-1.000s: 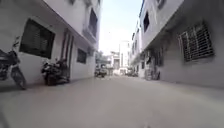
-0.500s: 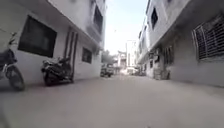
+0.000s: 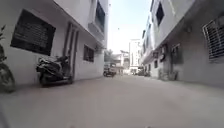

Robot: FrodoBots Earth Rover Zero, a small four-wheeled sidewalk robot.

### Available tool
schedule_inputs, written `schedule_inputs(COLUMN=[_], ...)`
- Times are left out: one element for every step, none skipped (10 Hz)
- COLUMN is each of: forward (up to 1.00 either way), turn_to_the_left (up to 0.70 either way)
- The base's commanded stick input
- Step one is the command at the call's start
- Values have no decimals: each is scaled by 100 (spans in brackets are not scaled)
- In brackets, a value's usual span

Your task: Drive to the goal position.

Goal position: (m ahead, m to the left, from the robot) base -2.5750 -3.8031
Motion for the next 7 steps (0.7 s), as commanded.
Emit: schedule_inputs(forward=[100,100,100,100,100,100,100], turn_to_the_left=[0,0,0,0,-40,-40,-40])
